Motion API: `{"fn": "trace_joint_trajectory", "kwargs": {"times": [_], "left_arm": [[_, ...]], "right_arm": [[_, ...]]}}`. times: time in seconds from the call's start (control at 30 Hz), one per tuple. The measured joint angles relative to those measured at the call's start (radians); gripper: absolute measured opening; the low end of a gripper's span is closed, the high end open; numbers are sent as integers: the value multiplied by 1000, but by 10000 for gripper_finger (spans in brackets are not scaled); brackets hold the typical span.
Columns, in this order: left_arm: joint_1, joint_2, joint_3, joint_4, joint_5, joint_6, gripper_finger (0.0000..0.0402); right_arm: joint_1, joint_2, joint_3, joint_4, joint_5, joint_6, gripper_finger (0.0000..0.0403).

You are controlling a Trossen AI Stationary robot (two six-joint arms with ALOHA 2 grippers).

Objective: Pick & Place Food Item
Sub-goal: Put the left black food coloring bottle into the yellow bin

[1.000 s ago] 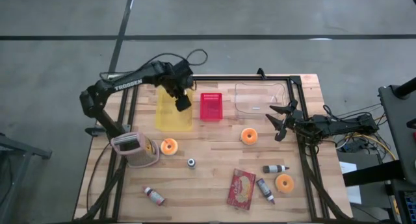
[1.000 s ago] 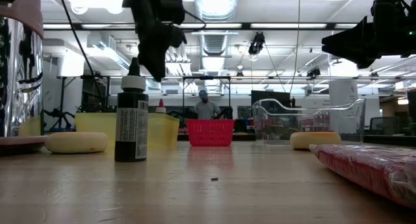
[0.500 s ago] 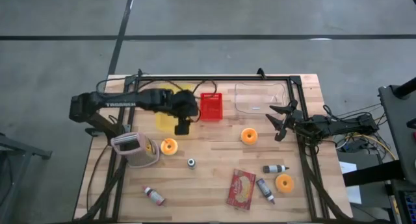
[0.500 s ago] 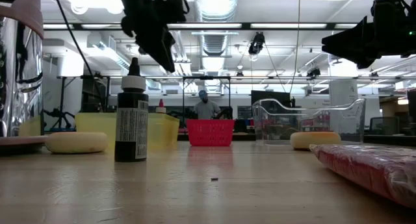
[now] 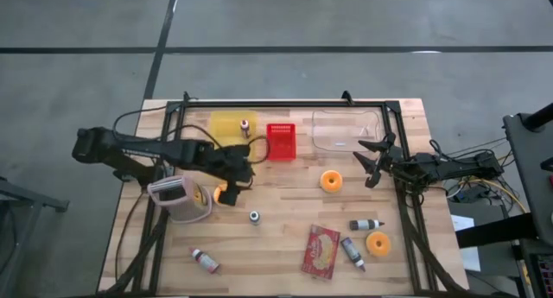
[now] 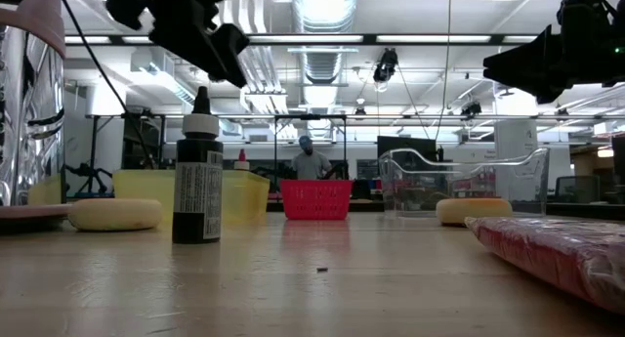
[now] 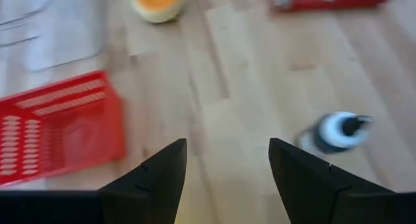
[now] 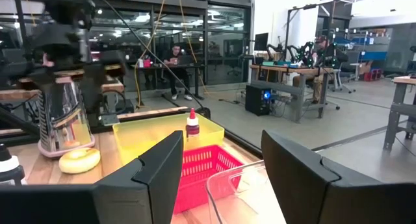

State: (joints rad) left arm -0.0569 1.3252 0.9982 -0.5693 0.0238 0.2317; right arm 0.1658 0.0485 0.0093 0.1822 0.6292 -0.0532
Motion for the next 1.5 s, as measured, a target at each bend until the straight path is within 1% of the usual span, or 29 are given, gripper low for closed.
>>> {"fn": "trace_joint_trajectory", "kwargs": {"times": [0.13, 0.27, 0.6, 0.7, 0.9, 1.0, 1.13, 1.3, 1.5], "left_arm": [[-56, 26, 35, -44, -4, -33, 222], [-87, 68, 73, -88, -22, -54, 222], [-170, 187, 114, -99, -24, -76, 222], [-187, 209, 134, -125, -39, -79, 222], [-210, 209, 158, -158, -47, -111, 222], [-236, 212, 170, -157, -5, -122, 222], [-269, 231, 177, -159, 6, -137, 222], [-270, 244, 199, -163, 2, -162, 222], [-262, 249, 211, -169, 2, -158, 222]], "right_arm": [[0, 0, 0, 0, 0, 0, 203], [0, 0, 0, 0, 0, 0, 203], [0, 0, 0, -1, 0, 0, 203], [0, 0, 0, -2, 0, 0, 203], [0, 0, 0, -2, 0, 0, 203], [0, 0, 0, -3, 0, 0, 203], [0, 0, 0, -2, 0, 0, 203], [0, 0, 0, -2, 0, 0, 203], [0, 0, 0, -2, 0, 0, 203]]}}
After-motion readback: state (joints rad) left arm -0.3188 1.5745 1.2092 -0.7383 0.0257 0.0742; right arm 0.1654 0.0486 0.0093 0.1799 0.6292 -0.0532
